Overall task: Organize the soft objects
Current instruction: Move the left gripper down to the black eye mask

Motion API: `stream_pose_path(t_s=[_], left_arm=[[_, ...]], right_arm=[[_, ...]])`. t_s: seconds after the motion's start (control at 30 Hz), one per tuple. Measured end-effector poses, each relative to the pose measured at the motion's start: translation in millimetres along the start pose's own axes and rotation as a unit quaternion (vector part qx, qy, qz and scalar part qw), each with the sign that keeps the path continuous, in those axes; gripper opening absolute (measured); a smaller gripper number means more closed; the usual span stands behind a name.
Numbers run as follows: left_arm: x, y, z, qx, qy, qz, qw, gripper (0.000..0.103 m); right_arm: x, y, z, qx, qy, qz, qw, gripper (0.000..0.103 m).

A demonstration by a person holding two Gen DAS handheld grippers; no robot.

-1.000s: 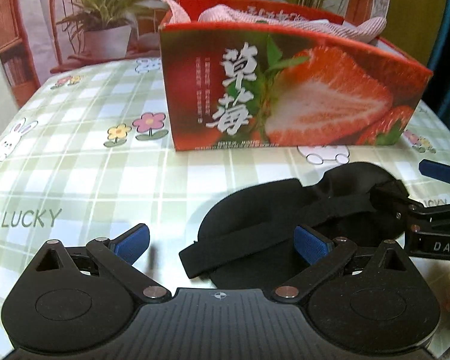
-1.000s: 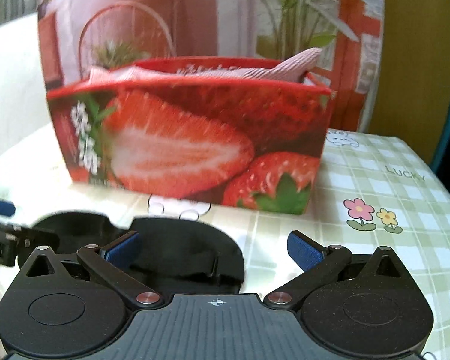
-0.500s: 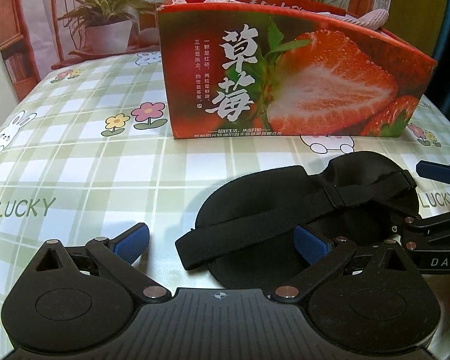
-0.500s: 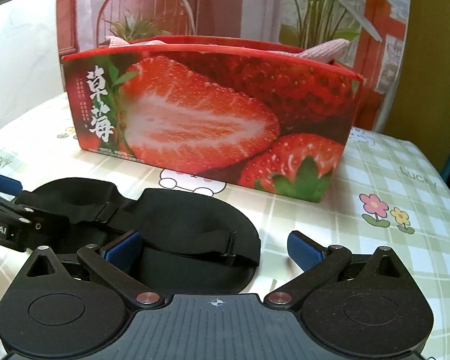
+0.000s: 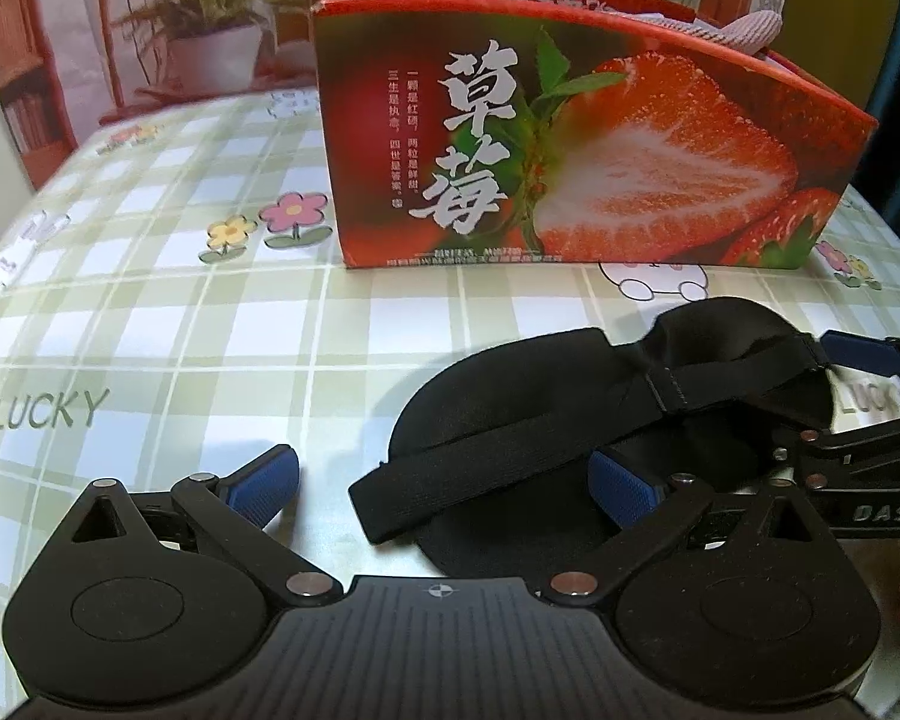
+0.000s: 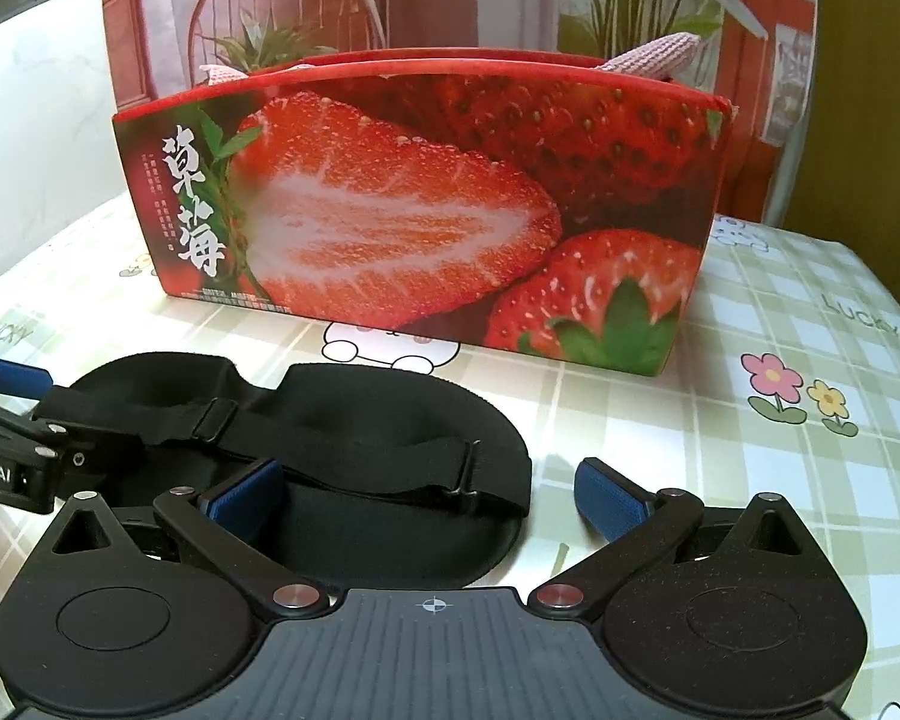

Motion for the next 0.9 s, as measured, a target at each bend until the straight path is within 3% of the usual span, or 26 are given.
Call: stream_pose_path(t_s=[0.2, 0.37, 0.6, 0.8, 0.9], left_arm=[[-3.8, -15.3, 18.3, -0.081, -0.102, -0.003, 0.9915, 0.102], [-7.1, -18.6, 16.4, -0.118, -0.134, -0.008, 0.9839, 0.092], [-3.7, -15.3, 11.5, -0.101, -0.115, -0.03, 0.9877, 0.068], [0.9, -9.9, 21.6, -0.073, -0.104, -0.053, 0.9904, 0.023], [-0.4, -10.1, 27.9, -0.081, -0.111, -0.062, 0.9887, 0.019]], right_arm=[[-0.1, 0.9, 0.3, -0.001, -0.001, -0.001, 1.0, 0.103], [-0.2, 1.0, 0.3, 0.0, -0.001, -0.001, 1.0, 0.103], [-0.1, 0.9, -0.1, 0.001, -0.001, -0.001, 1.0, 0.103], [0.1, -0.3, -0.5, 0.006, 0.003, -0.001, 1.0, 0.103], [-0.3, -2.6, -2.8, 0.003, 0.014, -0.002, 1.0, 0.103]])
Point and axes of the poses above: each gripper's, at about its wrist camera, not at the fingertips, and y roughly the way its jaws point, z to its left, x to its top, the point moved 4 cm from there along y, roughly the way its jaws point, and after that the axes turned 5 degrees about -x, right-handed, at the moved point
